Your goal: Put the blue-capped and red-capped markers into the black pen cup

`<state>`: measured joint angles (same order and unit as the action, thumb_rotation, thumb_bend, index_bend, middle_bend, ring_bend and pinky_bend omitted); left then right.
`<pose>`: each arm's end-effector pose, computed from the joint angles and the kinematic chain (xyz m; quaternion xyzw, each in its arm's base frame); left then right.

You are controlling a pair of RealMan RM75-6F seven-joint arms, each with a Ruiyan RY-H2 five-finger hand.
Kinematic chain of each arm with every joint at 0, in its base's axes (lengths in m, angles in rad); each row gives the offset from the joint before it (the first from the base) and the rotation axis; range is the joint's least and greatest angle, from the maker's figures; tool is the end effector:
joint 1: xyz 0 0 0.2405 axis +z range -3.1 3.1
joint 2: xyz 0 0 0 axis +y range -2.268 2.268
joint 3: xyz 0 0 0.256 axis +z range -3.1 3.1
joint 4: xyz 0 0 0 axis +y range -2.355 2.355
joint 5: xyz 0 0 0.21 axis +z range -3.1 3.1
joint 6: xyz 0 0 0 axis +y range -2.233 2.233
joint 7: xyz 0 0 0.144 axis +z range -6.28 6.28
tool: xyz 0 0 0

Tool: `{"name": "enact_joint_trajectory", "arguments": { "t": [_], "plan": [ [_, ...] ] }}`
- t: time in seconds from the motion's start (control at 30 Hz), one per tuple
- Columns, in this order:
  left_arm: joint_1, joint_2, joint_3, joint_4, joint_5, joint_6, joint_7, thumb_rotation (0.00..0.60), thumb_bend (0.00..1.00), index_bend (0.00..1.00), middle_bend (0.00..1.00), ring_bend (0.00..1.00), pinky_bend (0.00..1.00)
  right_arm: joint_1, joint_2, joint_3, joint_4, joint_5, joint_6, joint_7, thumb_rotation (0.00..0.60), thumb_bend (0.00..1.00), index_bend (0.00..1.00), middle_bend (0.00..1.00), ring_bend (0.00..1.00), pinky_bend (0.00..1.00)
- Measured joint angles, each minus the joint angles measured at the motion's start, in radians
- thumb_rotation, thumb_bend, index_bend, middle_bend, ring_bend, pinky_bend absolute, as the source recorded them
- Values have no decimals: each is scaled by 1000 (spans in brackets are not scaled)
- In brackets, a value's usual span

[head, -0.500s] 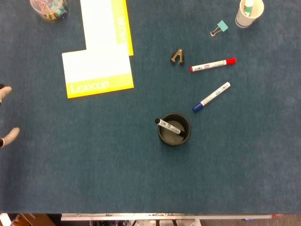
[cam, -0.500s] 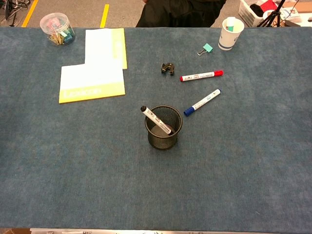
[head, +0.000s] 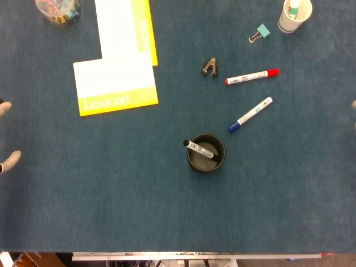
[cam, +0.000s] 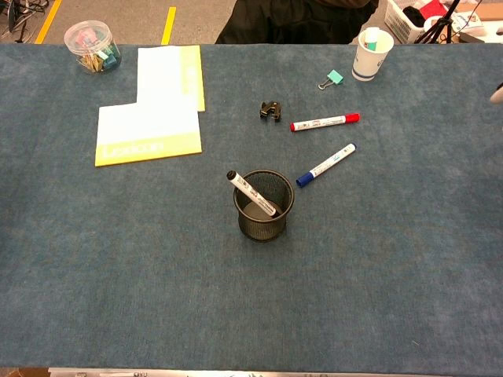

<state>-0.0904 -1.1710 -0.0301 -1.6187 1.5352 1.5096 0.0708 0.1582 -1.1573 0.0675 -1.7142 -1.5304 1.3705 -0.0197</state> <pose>-0.2995 0.1779 0.1406 -0.6078 -0.3733 -0.3949 0.5791 -0.2711 -0.2019 0.1241 0.6202 -0.4190 0.4208 0.5126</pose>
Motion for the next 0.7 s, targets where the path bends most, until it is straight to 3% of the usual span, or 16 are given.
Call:
{"name": "enact_joint_trajectory", "arguments": {
  "t": [0.43, 0.7],
  "plan": [
    [19, 15, 4, -5, -1, 24, -7, 600, 150, 182, 176, 174, 149, 159, -110, -2, 15, -38, -210, -208, 600, 384, 459, 317, 64, 8],
    [22, 19, 4, -8, 3, 28, -8, 600, 150, 182, 176, 174, 149, 265, -241, 31, 105, 38, -332, -315, 600, 245, 465, 317, 64, 8]
  ]
}}
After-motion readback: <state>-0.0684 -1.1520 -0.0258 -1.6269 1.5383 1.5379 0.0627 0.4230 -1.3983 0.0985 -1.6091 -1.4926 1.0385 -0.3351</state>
